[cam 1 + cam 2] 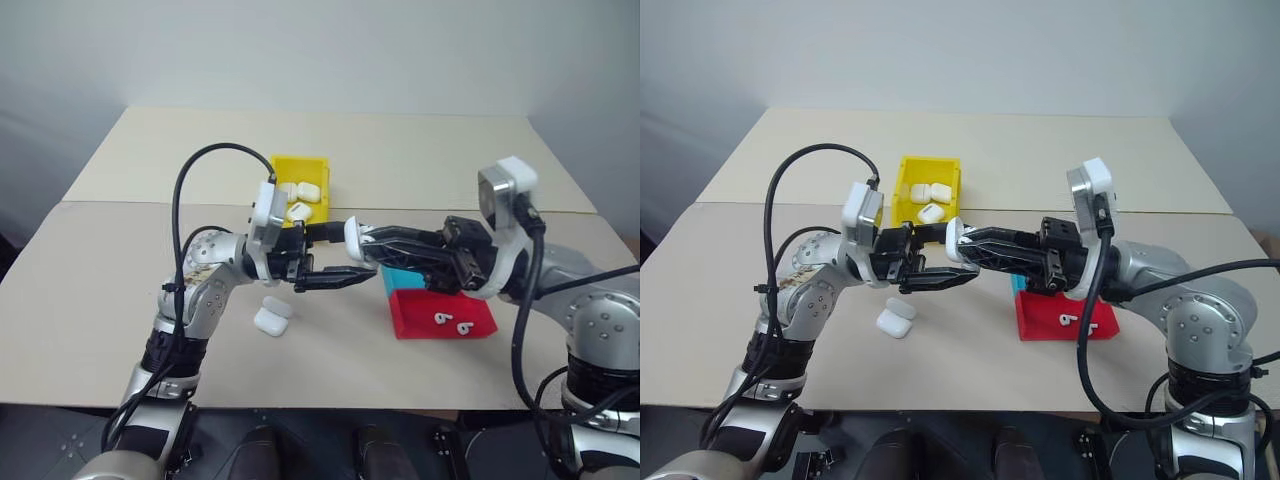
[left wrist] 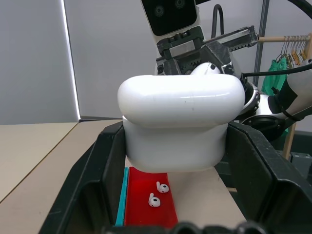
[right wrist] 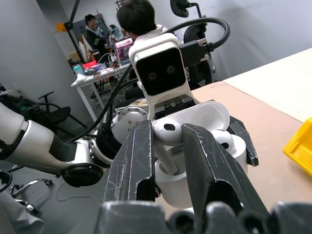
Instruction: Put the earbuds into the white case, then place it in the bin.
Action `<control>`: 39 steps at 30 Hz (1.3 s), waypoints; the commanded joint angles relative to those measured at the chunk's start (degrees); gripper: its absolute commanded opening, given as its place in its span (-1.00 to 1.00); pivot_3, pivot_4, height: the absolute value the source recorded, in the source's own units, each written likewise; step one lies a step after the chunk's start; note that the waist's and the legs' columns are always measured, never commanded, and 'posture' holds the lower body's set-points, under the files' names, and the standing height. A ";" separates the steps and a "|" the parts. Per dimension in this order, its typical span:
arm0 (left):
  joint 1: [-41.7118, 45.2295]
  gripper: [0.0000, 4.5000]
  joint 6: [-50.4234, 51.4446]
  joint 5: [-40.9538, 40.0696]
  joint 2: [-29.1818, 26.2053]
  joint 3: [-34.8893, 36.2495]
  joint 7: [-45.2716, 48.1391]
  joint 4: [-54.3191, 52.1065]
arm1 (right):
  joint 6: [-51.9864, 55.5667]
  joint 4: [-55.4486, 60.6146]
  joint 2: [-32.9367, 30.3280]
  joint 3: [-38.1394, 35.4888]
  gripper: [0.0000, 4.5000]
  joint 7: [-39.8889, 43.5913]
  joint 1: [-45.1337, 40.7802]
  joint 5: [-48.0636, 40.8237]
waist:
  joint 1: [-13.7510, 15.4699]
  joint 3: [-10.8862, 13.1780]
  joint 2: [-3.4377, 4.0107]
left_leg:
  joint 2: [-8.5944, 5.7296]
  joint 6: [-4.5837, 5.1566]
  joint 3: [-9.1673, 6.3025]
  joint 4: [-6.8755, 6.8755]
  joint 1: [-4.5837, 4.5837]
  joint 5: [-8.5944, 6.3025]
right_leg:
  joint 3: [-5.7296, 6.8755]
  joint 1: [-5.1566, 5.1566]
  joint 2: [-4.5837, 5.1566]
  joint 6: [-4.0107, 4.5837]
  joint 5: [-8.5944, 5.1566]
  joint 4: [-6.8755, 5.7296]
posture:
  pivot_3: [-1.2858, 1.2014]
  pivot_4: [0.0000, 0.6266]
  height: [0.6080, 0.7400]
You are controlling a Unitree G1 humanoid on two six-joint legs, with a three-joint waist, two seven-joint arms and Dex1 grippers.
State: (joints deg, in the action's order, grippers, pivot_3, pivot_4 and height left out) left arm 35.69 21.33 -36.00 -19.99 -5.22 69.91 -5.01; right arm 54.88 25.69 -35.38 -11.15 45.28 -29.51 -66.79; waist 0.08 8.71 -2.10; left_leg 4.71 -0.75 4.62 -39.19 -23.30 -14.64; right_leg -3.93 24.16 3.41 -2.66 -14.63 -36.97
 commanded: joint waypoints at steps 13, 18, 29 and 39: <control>1.03 0.23 -1.42 -1.34 -0.02 1.72 -0.57 -1.04 | -3.14 1.27 -1.25 2.10 0.63 0.43 1.01 2.86 | -0.03 0.00 0.00 | 0.00 0.00 0.00 0.00 0.00 0.00 | 0.00 0.00 0.00 0.00 0.00 0.00 | 0.03 -0.52 1.00; 1.00 0.23 -1.35 -1.34 -0.03 1.61 -0.75 -1.17 | -3.01 1.85 -2.11 0.81 0.92 0.66 1.43 1.59 | -0.02 0.00 0.00 | 0.00 0.00 0.00 0.00 -0.01 0.00 | 0.00 0.00 0.00 0.00 0.00 0.01 | 0.03 -0.52 1.00; 1.53 0.23 -1.68 -0.04 0.19 0.84 -0.13 0.72 | -2.43 2.41 -7.88 -2.21 0.74 2.00 -2.35 -4.67 | -0.06 0.00 0.00 | 0.00 0.00 0.00 0.00 -0.01 0.00 | -0.01 0.01 0.01 0.00 0.00 0.01 | 0.03 -0.52 1.00; 3.82 0.23 -2.43 1.73 1.87 -0.57 1.14 4.99 | -11.21 -8.47 -15.40 10.35 -0.77 16.00 -21.00 16.34 | -0.19 0.00 0.00 | 0.00 0.02 0.02 0.01 -0.01 -0.01 | 0.00 0.04 0.00 0.00 0.00 0.03 | 0.03 -0.52 1.00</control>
State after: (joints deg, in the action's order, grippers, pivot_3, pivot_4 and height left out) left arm 37.80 19.97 -34.00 -18.53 -5.89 70.60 0.35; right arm 47.50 18.22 -49.82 -3.08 57.80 -47.78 -55.44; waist -0.11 8.71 -2.10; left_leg 4.71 -0.73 4.65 -39.18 -23.32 -14.65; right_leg -3.93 24.21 3.41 -2.66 -14.63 -36.93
